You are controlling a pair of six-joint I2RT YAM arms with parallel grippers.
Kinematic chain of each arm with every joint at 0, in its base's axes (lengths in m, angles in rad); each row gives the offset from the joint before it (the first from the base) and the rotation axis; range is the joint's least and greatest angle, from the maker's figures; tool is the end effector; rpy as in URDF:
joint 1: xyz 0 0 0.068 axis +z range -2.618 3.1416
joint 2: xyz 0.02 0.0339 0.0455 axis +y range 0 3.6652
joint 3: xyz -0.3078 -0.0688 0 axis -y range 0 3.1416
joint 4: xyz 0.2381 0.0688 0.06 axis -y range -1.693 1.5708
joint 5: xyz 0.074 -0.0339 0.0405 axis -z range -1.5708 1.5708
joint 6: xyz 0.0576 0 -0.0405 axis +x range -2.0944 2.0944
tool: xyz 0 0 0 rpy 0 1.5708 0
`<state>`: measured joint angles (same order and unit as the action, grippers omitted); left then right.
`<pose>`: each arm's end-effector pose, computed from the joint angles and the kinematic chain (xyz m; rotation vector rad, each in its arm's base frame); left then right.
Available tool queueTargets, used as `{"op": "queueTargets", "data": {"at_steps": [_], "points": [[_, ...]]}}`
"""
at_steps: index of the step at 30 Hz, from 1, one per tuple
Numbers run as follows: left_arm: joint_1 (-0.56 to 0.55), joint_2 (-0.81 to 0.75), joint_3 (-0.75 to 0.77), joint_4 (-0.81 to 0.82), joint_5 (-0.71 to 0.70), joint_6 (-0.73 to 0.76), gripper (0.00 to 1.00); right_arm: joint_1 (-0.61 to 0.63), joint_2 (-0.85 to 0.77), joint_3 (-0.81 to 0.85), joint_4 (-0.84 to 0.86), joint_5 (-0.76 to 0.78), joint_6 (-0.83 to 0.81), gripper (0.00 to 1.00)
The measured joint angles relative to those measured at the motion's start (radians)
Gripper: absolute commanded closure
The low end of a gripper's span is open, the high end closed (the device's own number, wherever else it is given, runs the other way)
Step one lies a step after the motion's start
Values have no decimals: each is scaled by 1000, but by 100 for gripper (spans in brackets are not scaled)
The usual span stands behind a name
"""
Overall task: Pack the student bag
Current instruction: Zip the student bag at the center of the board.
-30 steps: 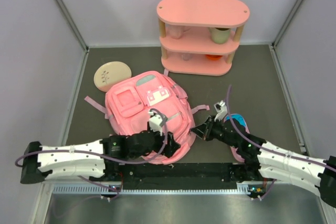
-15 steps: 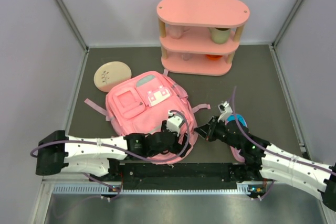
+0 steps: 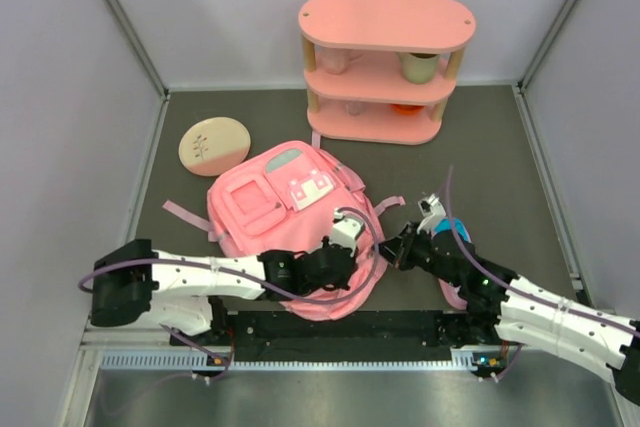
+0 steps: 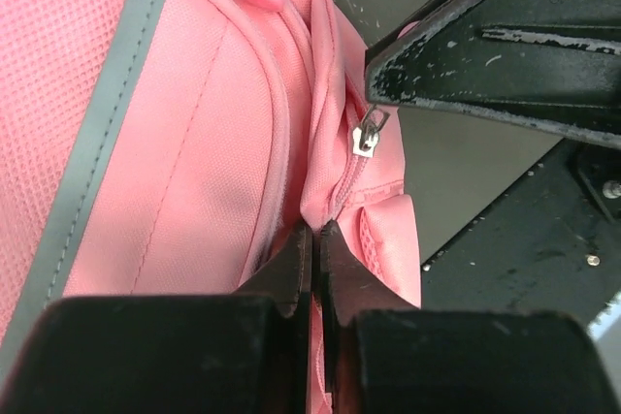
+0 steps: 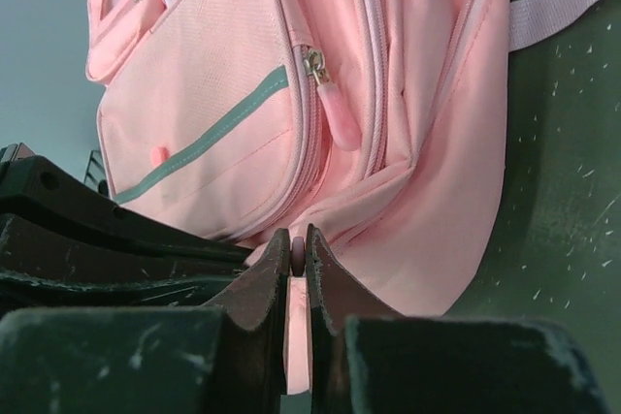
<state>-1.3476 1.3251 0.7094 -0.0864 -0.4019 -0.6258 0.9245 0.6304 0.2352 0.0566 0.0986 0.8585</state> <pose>0.0820 -0.2594 0.2415 0.6013 2.2010 -0.6239 0.0877 0.1068 0.2150 0.0040 2.0693 1.0751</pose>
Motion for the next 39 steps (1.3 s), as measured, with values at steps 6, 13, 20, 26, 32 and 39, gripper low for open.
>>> {"op": "queueTargets", "data": {"at_steps": [6, 13, 20, 26, 32, 39], "points": [[0, -279, -148, 11, 33, -87, 100, 3, -49, 0, 11, -16, 45, 100], [-6, -786, -338, -128, 102, -190, 100, 6, -39, 0, 74, -40, 80, 100], [-9, -1110, -373, -364, 135, -250, 100, -10, 87, 3, 192, -61, 78, 100], [-8, -1266, -383, -485, 149, -285, 100, -104, 277, 33, 327, -108, 63, 100], [-8, -1292, -383, -526, 151, -296, 100, -235, 522, 75, 497, -204, 61, 100], [-8, -1222, -391, -488, 155, -277, 100, -294, 621, 93, 580, -257, 66, 100]]}}
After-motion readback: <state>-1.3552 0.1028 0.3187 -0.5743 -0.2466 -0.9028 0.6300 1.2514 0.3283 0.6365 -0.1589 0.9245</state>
